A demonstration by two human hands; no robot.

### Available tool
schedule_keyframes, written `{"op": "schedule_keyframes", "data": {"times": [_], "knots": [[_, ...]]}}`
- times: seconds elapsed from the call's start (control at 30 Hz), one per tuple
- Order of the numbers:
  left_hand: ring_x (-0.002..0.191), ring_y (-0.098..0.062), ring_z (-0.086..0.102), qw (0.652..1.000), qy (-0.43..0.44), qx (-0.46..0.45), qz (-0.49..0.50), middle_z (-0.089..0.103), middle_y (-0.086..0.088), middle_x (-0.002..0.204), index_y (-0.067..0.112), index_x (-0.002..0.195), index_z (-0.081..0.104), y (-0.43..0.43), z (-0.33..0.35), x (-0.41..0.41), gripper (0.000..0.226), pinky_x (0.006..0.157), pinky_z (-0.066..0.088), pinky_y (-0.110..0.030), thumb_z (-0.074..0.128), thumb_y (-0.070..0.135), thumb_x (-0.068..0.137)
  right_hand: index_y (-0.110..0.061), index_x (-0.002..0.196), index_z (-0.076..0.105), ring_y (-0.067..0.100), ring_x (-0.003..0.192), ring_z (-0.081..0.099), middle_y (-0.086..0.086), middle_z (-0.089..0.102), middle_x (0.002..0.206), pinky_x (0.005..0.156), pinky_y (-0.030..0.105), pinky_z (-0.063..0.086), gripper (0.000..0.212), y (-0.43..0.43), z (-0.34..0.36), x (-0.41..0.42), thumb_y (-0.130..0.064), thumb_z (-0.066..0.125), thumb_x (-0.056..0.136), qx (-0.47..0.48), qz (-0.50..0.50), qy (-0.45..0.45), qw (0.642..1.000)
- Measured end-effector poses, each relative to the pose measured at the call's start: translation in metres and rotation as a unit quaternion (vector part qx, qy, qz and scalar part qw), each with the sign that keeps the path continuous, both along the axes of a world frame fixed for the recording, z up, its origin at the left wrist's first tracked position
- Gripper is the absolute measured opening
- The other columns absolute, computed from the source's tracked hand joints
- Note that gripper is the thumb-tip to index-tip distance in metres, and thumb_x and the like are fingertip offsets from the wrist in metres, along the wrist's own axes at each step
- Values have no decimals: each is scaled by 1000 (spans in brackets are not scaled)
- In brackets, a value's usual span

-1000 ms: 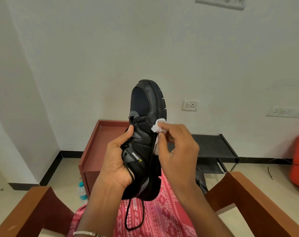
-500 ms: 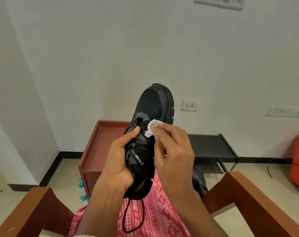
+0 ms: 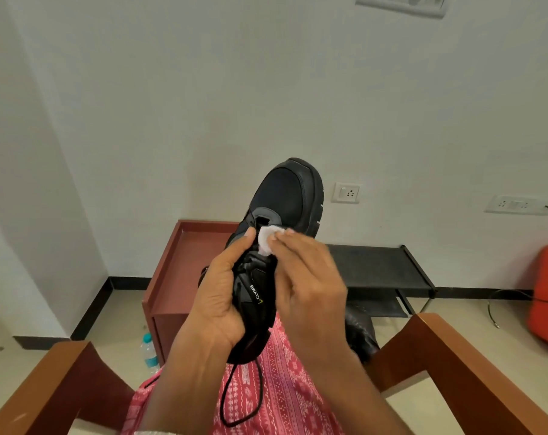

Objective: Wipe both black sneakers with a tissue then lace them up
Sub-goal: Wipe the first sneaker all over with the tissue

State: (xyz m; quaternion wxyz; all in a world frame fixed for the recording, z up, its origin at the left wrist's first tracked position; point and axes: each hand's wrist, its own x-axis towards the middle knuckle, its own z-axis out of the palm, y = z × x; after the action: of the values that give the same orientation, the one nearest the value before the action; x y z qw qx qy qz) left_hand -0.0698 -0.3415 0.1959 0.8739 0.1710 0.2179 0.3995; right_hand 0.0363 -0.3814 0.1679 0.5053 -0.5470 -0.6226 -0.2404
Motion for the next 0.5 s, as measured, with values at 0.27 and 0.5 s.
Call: {"op": "schedule_keyframes", "data": {"times": [0.27, 0.5], "knots": [[85, -28, 75, 999, 24, 15, 17, 75, -16, 106, 3, 113, 75, 1, -5, 5, 34, 83, 61, -36, 70, 28, 90, -1, 117, 71, 22, 116, 62, 11, 69, 118, 105, 29, 48, 27, 1, 6, 8, -3, 63, 92, 4, -38, 33, 999], [87, -28, 75, 1000, 22, -4, 9, 75, -17, 108, 1, 103, 78, 2, -4, 1, 35, 84, 61, -35, 70, 31, 89, 4, 115, 71, 26, 116, 63, 15, 69, 117, 99, 38, 52, 25, 0, -13, 1, -7, 57, 98, 12, 12, -10, 1000]]}}
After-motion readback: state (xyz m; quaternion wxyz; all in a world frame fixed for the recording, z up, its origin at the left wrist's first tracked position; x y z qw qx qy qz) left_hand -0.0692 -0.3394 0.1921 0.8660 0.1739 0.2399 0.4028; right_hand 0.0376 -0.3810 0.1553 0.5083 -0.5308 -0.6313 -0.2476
